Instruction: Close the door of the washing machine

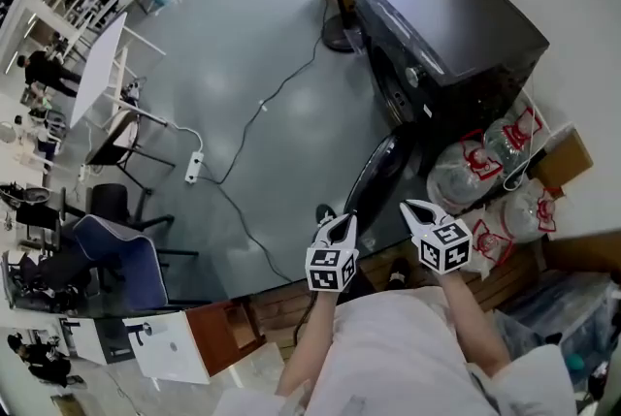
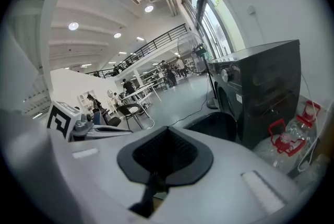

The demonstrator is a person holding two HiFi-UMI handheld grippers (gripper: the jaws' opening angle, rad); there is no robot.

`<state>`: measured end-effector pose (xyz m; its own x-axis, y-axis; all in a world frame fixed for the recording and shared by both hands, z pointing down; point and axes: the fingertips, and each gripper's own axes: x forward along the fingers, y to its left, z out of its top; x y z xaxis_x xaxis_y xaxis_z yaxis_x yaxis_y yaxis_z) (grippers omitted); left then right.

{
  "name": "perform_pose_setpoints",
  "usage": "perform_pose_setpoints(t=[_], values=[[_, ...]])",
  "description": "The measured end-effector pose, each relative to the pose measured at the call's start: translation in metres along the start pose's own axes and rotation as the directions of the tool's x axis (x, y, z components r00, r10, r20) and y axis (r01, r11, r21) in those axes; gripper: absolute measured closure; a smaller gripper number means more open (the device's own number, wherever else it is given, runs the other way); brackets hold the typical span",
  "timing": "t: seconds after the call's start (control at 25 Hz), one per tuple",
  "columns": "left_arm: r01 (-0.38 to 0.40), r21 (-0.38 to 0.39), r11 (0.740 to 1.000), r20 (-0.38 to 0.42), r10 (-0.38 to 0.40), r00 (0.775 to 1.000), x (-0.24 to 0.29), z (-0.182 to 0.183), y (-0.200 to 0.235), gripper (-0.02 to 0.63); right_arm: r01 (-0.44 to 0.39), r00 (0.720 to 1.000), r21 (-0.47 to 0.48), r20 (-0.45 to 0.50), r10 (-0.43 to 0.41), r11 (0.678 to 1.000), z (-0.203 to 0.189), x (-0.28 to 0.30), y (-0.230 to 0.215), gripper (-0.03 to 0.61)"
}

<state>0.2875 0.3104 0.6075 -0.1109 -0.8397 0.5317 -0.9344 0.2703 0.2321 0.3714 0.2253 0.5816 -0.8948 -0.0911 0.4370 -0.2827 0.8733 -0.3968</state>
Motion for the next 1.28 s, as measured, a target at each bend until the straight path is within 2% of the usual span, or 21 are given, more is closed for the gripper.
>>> perform_pose_setpoints(t=[0.28, 0.56, 0.64, 0.84, 0.96, 1.16, 1.28], values=[[0.029, 0.047, 0.998, -0.109, -0.024, 0.994, 0.048, -0.016, 0.019, 0.609, 0.008, 1.000, 0.053, -0.025, -0.006, 0.999, -0.016, -0.002, -0.007, 0.574], [0.074, 0.117, 0.990, -0.239, -0.044, 0.970, 0.093, -0.033, 0.024, 0.593, 0.023, 0.998, 0.098, -0.056, -0.018, 0.995, -0.040, -0.007, -0.015, 0.574], [0.080, 0.137, 0.987, -0.257, -0.042, 0.966, 0.102, -0.036, 0.025, 0.543, 0.031, 0.998, 0.105, -0.058, -0.025, 0.994, -0.045, -0.009, -0.018, 0.574], [0.089, 0.155, 0.984, -0.282, -0.043, 0.958, 0.116, -0.037, 0.022, 0.500, 0.058, 0.997, 0.147, -0.052, -0.050, 0.987, -0.053, -0.019, -0.029, 0.574], [0.085, 0.163, 0.983, -0.303, -0.032, 0.953, 0.124, -0.040, 0.017, 0.497, 0.068, 0.996, 0.164, -0.071, -0.057, 0.984, -0.062, -0.024, -0.036, 0.574], [0.056, 0.168, 0.984, -0.301, -0.003, 0.954, 0.129, -0.043, 0.016, 0.494, 0.043, 0.990, 0.116, -0.137, -0.027, 0.992, -0.082, -0.018, -0.041, 0.574], [0.073, 0.163, 0.984, -0.311, -0.019, 0.950, 0.133, -0.047, 0.010, 0.494, 0.010, 0.985, 0.065, -0.174, 0.002, 0.998, -0.086, -0.010, -0.045, 0.574]])
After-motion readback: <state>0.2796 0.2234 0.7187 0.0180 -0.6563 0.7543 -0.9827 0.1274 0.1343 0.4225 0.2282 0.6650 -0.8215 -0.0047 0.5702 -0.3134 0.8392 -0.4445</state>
